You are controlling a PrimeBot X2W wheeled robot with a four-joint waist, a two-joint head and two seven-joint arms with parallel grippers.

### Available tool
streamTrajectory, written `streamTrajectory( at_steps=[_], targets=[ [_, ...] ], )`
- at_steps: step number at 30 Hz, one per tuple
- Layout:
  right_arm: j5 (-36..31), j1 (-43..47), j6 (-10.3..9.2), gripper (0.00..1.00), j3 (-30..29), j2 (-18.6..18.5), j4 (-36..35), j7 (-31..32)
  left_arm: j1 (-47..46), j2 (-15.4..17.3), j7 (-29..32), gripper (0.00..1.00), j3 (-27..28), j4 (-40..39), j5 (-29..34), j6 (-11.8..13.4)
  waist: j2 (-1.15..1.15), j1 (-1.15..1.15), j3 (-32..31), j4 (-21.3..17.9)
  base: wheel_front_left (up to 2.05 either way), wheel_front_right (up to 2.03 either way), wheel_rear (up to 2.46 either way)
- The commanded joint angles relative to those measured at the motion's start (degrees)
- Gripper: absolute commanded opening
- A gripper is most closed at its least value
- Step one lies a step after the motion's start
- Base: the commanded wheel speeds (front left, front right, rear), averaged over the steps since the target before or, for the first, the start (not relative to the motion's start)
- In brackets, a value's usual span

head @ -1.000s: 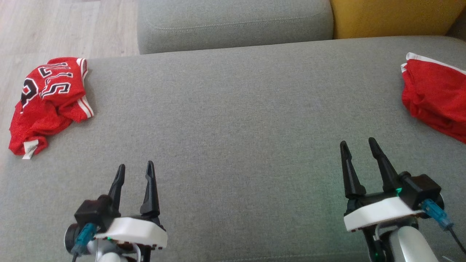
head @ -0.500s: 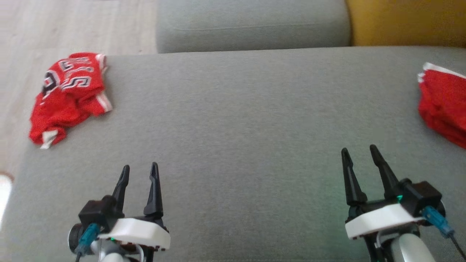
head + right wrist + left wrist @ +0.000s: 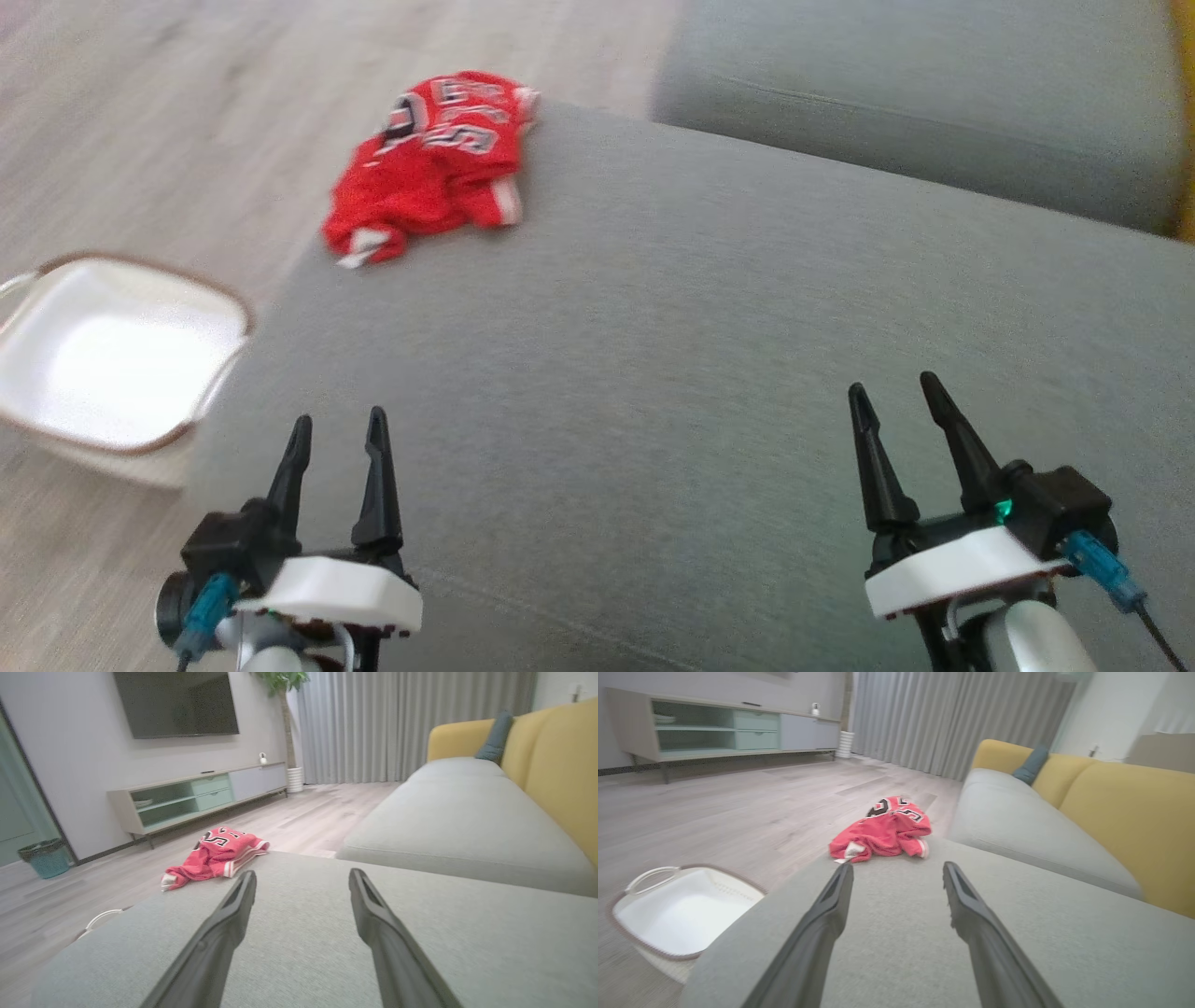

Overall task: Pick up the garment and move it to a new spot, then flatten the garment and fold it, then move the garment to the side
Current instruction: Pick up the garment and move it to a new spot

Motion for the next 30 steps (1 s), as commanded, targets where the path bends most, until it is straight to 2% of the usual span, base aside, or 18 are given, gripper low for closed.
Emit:
streamTrajectory(
  at_steps=[1, 3, 8, 12, 16, 22, 30],
  targets=[
    [0.5, -1.6, -0.05, 1.0, 1.6, -0.1, -2.0, 0.0, -1.5, 0.0, -0.7, 1.0, 2.2, -2.1, 0.5, -0.4, 0.0, 0.0, -0.2, 7.0, 0.0, 0.0, 0.0],
    [0.7, -1.8, -0.05, 1.0, 2.3, -0.1, -1.8, -0.1, -1.1, 0.0, -0.7, 1.0, 2.5, -2.3, 0.6, -0.5, 0.0, 0.0, 0.0, 9.0, 0.0, 0.0, 0.0],
    [0.6, -2.2, -0.05, 1.0, 2.6, -0.1, -1.8, -0.1, -0.9, 0.0, -0.7, 1.0, 2.9, -2.7, 0.6, -0.7, 0.0, 0.0, 0.3, 10.4, 0.0, 0.0, 0.0],
    [0.5, -2.4, -0.05, 1.0, 2.8, -0.1, -2.1, -0.1, -0.7, 0.0, -0.7, 1.0, 3.2, -3.0, 0.6, -0.6, 0.0, 0.0, 0.9, 10.2, 0.0, 0.0, 0.0],
    [0.0, -3.3, -0.05, 1.0, 2.4, -0.1, -3.2, 0.2, -2.4, 0.6, -0.7, 1.0, 4.2, -3.6, 1.1, -0.9, 0.0, 0.0, 2.7, 8.4, 0.0, 0.0, 0.0],
    [-2.5, -6.0, -0.05, 1.0, 0.0, -0.1, -6.6, 1.8, -12.3, 5.5, -0.5, 1.0, 6.3, -3.2, 3.2, -2.4, 0.0, 0.0, 8.6, 3.5, 0.0, 0.0, 0.0],
    [-6.8, -11.1, -0.05, 1.0, -2.5, -0.1, -13.7, 4.8, -35.0, 13.2, 4.7, 1.0, 7.6, 5.0, 4.4, -6.2, 0.0, 0.0, 19.9, -4.1, 0.0, 0.0, 0.0]
  ],
)
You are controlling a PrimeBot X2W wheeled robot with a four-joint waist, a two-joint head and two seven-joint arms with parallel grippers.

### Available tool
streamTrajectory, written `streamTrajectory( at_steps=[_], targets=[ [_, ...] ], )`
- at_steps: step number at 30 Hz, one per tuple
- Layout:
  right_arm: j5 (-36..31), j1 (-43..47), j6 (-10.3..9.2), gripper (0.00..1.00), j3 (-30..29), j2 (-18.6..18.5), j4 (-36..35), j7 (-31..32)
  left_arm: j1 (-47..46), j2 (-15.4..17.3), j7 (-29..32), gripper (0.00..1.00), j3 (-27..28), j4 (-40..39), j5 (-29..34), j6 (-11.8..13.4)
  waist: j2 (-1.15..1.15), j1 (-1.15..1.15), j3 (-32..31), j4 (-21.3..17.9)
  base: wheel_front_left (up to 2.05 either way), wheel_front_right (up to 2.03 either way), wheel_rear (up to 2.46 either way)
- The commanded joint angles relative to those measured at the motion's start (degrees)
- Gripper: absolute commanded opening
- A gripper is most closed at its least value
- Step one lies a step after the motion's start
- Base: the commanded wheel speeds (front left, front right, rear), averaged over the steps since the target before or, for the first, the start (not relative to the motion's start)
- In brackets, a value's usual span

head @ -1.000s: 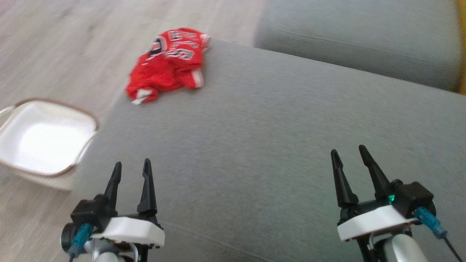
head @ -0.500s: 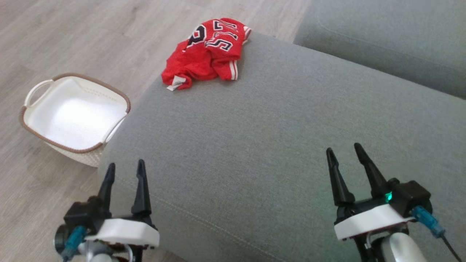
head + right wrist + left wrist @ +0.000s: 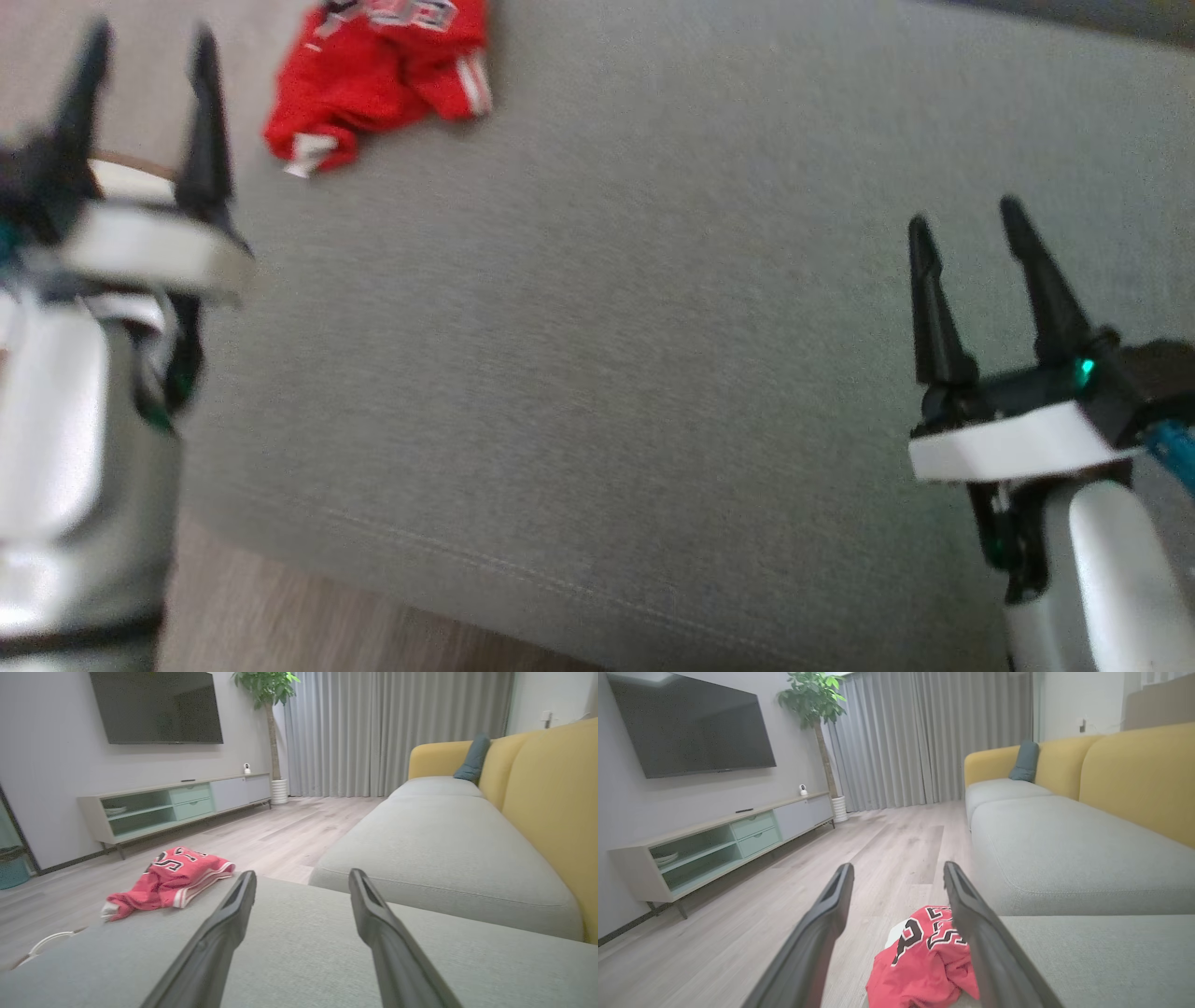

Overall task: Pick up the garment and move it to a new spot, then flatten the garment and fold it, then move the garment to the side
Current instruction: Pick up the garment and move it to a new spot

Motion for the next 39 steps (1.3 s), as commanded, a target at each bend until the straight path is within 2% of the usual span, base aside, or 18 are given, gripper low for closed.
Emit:
streamTrajectory(
  at_steps=[1, 4, 8, 14, 15, 19, 20, 22, 25, 32, 39],
  targets=[
    [-0.6, -2.5, -0.05, 1.0, 1.3, -0.1, -2.9, 0.4, -4.4, 3.0, 0.9, 1.0, 2.4, -0.2, 0.3, -0.5, 0.0, 0.0, 6.7, -5.6, 0.0, 0.0, 0.0],
    [-1.4, -4.5, -0.05, 1.0, 1.3, -0.1, -5.2, 1.3, -12.5, 4.7, 5.0, 1.0, 2.4, 5.9, -0.5, -2.3, 0.0, 0.0, 11.1, -8.1, 0.0, 0.0, 0.0],
    [-1.3, -6.3, -0.05, 1.0, 1.9, -0.1, -7.5, 2.1, -21.8, 6.1, 10.9, 1.0, 2.6, 14.1, -1.5, -3.0, 0.0, 0.0, 16.2, -10.9, 0.0, 0.0, 0.0],
    [-0.9, -7.3, -0.05, 1.0, 2.3, -0.1, -9.1, 2.0, -29.3, 8.3, 18.2, 1.0, 1.9, 24.9, -0.5, -2.3, 0.0, 0.0, 21.7, -13.8, 0.0, 0.0, 0.0],
    [-1.1, -7.4, -0.05, 1.0, 1.9, -0.1, -8.1, 1.1, -31.1, 8.1, 20.3, 1.0, 2.2, 30.1, -1.3, -1.6, 0.0, 0.0, 23.0, -14.6, 0.0, 0.0, 0.0],
    [-0.3, -7.9, -0.05, 1.0, 2.7, -0.1, -7.2, -0.1, -32.1, 8.8, 18.5, 1.0, 2.5, 33.1, -1.1, -0.1, 0.0, 0.0, 23.0, -15.2, 0.0, 0.0, 0.0],
    [-0.2, -8.0, -0.05, 1.0, 2.8, -0.1, -7.0, -0.3, -32.3, 8.9, 17.5, 0.86, 2.5, 33.6, -0.8, 0.5, 0.0, 0.0, 22.8, -15.3, 0.0, 0.0, 0.0],
    [0.0, -8.1, -0.05, 1.0, 2.9, -0.1, -6.5, -0.8, -32.6, 9.1, 15.6, 0.0, 2.2, 34.4, -0.4, 1.0, 0.0, 0.0, 22.3, -15.4, 0.0, 0.0, 0.0],
    [0.1, -8.2, -0.05, 1.0, 3.0, -0.1, -5.9, -1.2, -32.9, 9.1, 13.8, 0.0, 1.8, 35.2, -0.1, 1.0, 0.0, 0.0, 21.4, -15.4, 0.0, 0.0, 0.0],
    [1.5, -8.1, -0.05, 1.0, 2.5, -0.1, -3.2, -3.5, -34.1, 8.7, 7.6, 0.0, -0.5, 36.6, 0.9, -0.7, 0.0, 0.0, 15.6, -15.9, 0.0, 0.0, 0.0],
    [3.7, -6.4, -0.05, 1.0, 1.6, -0.1, 0.2, -5.5, -35.1, 6.0, 4.5, 0.0, -5.8, 34.6, 2.9, -3.9, 0.0, 0.0, 7.1, -16.9, 0.0, 0.0, 0.0]
  ],
)
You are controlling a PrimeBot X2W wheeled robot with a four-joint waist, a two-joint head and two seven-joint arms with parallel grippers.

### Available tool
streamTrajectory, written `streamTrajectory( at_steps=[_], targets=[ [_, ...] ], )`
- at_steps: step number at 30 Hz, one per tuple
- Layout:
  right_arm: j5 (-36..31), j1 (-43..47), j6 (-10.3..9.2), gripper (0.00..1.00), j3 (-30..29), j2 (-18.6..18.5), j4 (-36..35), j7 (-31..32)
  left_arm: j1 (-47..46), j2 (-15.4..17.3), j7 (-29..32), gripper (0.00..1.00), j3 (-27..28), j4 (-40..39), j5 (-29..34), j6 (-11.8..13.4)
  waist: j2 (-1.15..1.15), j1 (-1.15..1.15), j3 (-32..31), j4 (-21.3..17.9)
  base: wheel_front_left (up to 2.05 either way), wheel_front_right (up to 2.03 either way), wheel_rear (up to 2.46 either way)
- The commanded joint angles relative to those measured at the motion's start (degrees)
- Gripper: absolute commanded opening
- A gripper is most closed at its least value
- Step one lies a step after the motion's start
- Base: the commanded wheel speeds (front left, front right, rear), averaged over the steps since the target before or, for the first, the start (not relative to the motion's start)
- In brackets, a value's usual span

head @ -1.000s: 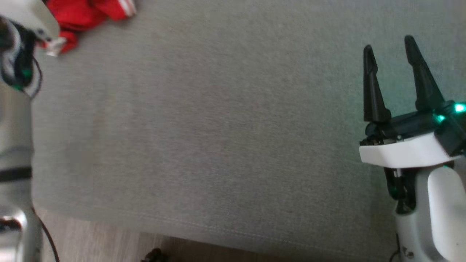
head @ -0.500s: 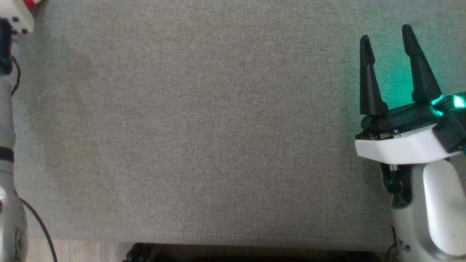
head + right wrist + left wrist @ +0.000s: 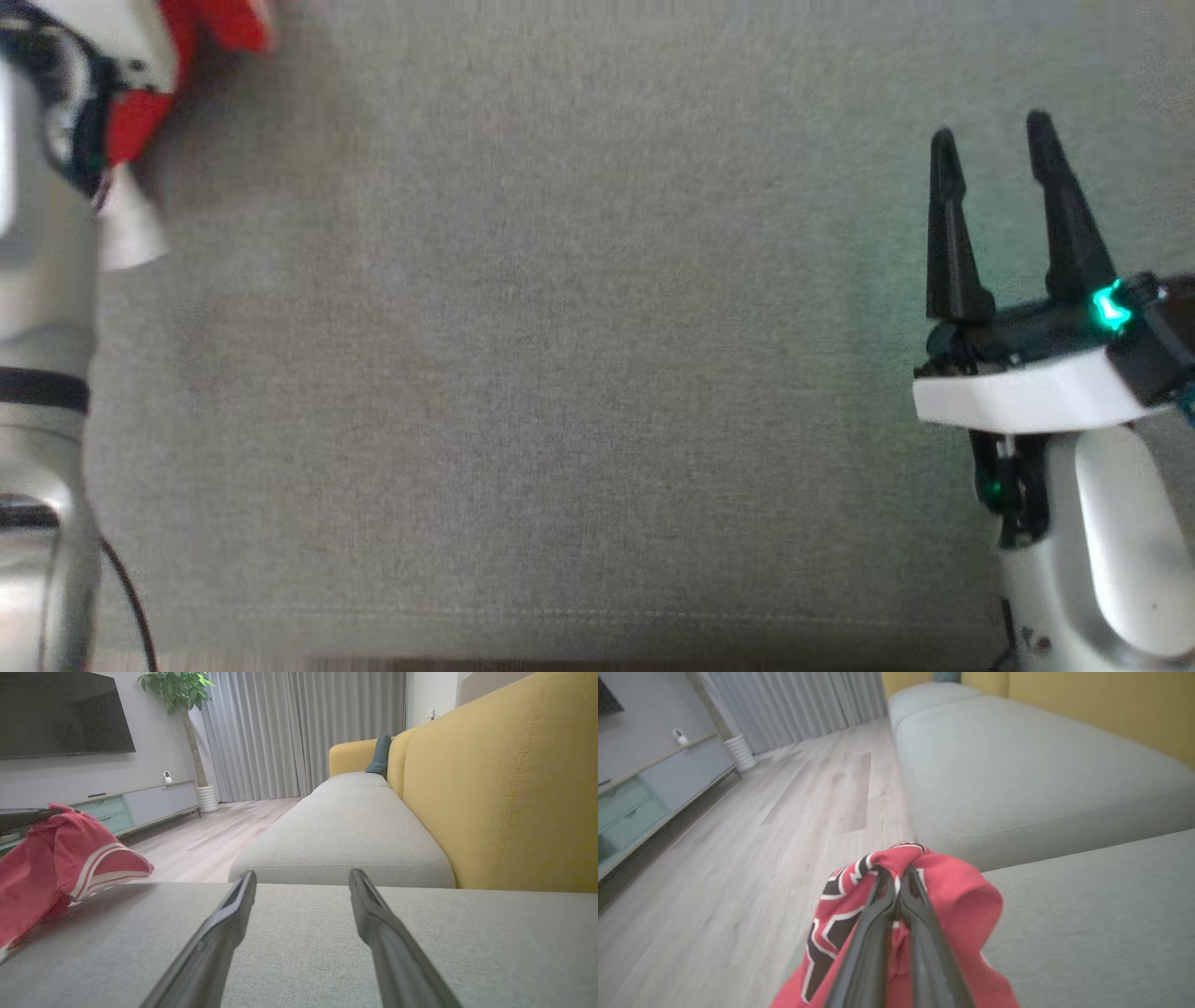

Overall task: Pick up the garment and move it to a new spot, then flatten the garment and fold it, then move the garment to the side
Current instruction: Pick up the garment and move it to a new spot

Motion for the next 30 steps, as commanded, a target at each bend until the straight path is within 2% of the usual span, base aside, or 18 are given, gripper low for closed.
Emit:
streamTrajectory(
  at_steps=[1, 10, 19, 23, 24, 27, 28, 30],
  targets=[
    [0.8, 1.5, -0.05, 1.0, 0.9, 0.0, -1.1, -0.7, -2.8, 2.0, -0.8, 0.0, 0.1, -2.9, 0.6, -0.6, 0.0, 0.0, -4.7, -0.9, 0.0, 0.0, 0.0],
    [3.7, 4.7, -0.05, 1.0, -0.8, 0.0, 2.2, -2.7, -0.4, -3.7, 0.8, 0.0, -7.6, -11.0, -0.4, -2.7, 0.0, 0.0, -13.0, -5.0, 0.0, 0.0, 0.0],
    [5.1, 6.6, -0.05, 1.0, -0.7, 0.0, 3.2, -3.6, 11.8, -12.9, 1.8, 0.0, -14.4, -19.5, -5.6, -2.6, 0.0, 0.0, -13.1, -10.1, 0.0, 0.0, 0.0],
    [5.7, 6.2, -0.05, 1.0, 0.5, 0.0, 3.7, -3.9, 18.6, -14.4, 0.3, 0.0, -18.7, -19.5, -8.5, -0.3, 0.0, 0.0, -12.3, -13.0, 0.0, 0.0, 0.0],
    [5.9, 6.0, -0.05, 1.0, 1.1, 0.0, 4.1, -4.1, 21.0, -14.5, -0.9, 0.0, -21.6, -20.0, -11.5, 1.0, 0.0, 0.0, -12.1, -14.5, 0.0, 0.0, 0.0],
    [6.1, 6.1, -0.05, 1.0, 1.4, 0.0, 4.8, -4.2, 23.1, -14.6, -2.3, 0.0, -27.0, -21.6, -16.6, 3.8, 0.0, 0.0, -12.1, -16.2, 0.0, 0.0, 0.0],
    [6.1, 6.1, -0.05, 1.0, 1.4, 0.0, 4.8, -4.2, 23.1, -14.6, -2.3, 0.0, -27.0, -21.6, -16.6, 3.8, 0.0, 0.0, -12.1, -16.2, 0.0, 0.0, 0.0],
    [6.1, 6.3, -0.05, 1.0, 1.5, 0.0, 5.3, -4.3, 23.8, -14.6, -3.0, 0.0, -30.2, -22.0, -19.1, 5.5, 0.0, 0.0, -12.3, -16.8, 0.0, 0.0, 0.0]
  ],
)
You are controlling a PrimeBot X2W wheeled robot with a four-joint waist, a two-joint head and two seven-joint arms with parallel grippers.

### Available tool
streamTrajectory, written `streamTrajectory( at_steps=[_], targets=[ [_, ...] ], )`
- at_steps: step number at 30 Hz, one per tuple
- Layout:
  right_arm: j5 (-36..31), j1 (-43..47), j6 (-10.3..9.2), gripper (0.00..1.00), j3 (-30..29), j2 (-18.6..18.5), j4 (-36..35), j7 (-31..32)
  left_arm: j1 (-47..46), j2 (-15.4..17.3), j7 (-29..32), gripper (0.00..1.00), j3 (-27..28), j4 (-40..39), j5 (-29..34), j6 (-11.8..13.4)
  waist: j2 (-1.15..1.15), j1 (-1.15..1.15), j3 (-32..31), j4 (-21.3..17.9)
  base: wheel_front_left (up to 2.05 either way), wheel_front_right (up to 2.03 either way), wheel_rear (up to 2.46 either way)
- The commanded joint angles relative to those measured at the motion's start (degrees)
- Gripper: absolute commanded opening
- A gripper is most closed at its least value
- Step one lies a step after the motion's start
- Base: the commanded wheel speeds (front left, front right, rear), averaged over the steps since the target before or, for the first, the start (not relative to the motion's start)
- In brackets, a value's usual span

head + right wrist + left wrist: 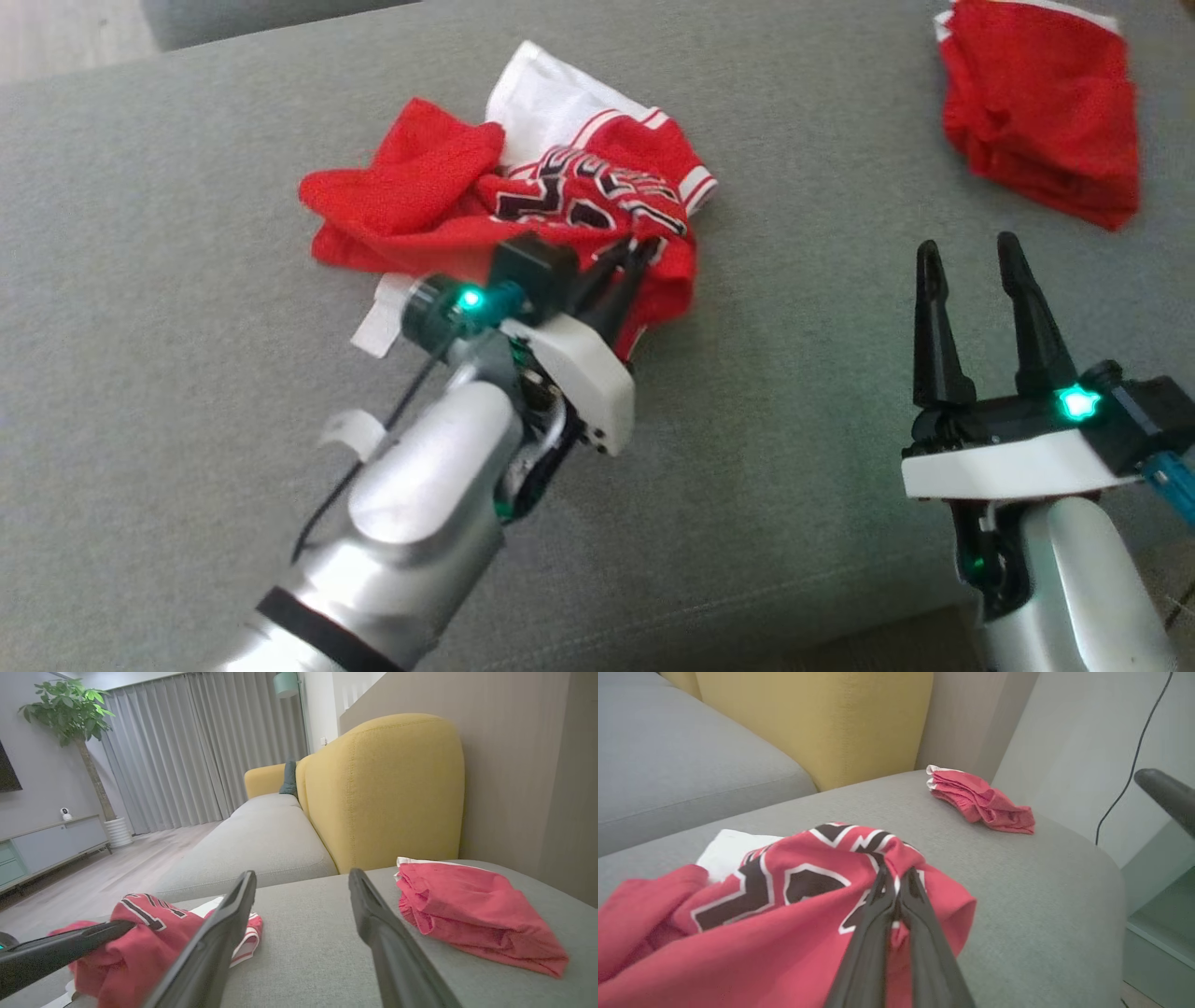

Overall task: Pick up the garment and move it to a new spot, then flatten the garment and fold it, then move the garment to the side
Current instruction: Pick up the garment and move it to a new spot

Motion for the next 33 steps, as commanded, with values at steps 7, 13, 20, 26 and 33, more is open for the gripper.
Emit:
streamTrajectory(
  at_steps=[7, 13, 20, 26, 33],
  targets=[
    [0.0, -0.1, -0.05, 1.0, 0.8, -0.1, -0.5, -0.6, -1.6, 0.7, -4.7, 1.0, -2.2, -0.7, -3.3, 3.2, 0.0, 0.0, -1.6, 0.5, 0.0, 0.0, 0.0],
    [-1.1, 0.6, -0.05, 1.0, 0.3, -0.1, -0.2, -0.7, -0.7, 0.7, -7.4, 1.0, -1.2, -2.0, -3.3, 4.4, 0.0, 0.0, -3.8, 3.6, 0.0, 0.0, 0.0],
    [-2.3, 1.5, -0.05, 1.0, 0.6, -0.1, -0.7, -0.1, 4.1, 3.0, -7.8, 1.0, 3.3, -8.2, -1.9, 6.5, 0.0, 0.0, -7.2, 6.7, 0.0, 0.0, 0.0],
    [-2.9, 3.3, -0.05, 1.0, 0.1, -0.1, -1.0, 0.8, 12.7, 5.6, -7.9, 1.0, 9.6, -15.6, -0.4, 9.4, 0.0, 0.0, -9.9, 8.7, 0.0, 0.0, 0.0],
    [-2.0, 6.3, -0.05, 1.0, -0.7, -0.1, -1.0, 0.5, 23.7, 7.5, -7.9, 1.0, 16.5, -21.6, 3.0, 12.3, 0.0, 0.0, -12.0, 10.4, 0.0, 0.0, 0.0]
  ],
)
